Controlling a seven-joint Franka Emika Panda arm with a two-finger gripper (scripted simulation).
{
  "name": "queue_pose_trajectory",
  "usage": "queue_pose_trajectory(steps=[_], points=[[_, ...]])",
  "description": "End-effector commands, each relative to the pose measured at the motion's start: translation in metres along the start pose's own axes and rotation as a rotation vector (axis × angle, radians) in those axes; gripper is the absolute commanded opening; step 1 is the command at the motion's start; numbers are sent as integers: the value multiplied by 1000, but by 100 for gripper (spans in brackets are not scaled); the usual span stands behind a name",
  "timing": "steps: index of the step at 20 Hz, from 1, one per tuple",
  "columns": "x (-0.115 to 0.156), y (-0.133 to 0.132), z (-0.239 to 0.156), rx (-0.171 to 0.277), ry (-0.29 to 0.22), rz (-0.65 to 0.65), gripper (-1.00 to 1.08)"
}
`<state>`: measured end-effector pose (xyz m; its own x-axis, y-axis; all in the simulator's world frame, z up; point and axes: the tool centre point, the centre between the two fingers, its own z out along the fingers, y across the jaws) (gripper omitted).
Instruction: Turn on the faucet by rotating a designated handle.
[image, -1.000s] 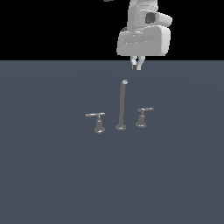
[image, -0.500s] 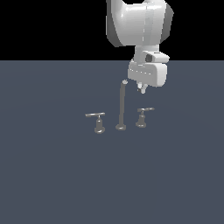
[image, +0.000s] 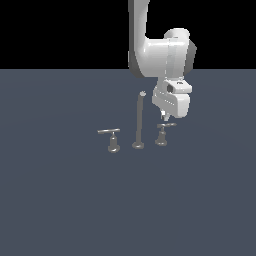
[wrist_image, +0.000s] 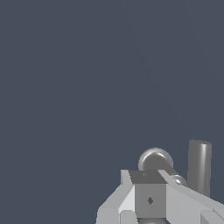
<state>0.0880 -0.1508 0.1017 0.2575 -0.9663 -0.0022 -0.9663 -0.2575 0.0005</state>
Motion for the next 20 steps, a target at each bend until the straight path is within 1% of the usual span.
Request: queue_pose_trajectory(steps=[1,9,18,19,20], points=[[3,-1,8,1,2,19,-100],[5,0,13,0,2,28,-100],[24,34,13,1,2,29,-100],[24,34,13,1,2,29,-100],[17,24,12,9,2,18,-100]])
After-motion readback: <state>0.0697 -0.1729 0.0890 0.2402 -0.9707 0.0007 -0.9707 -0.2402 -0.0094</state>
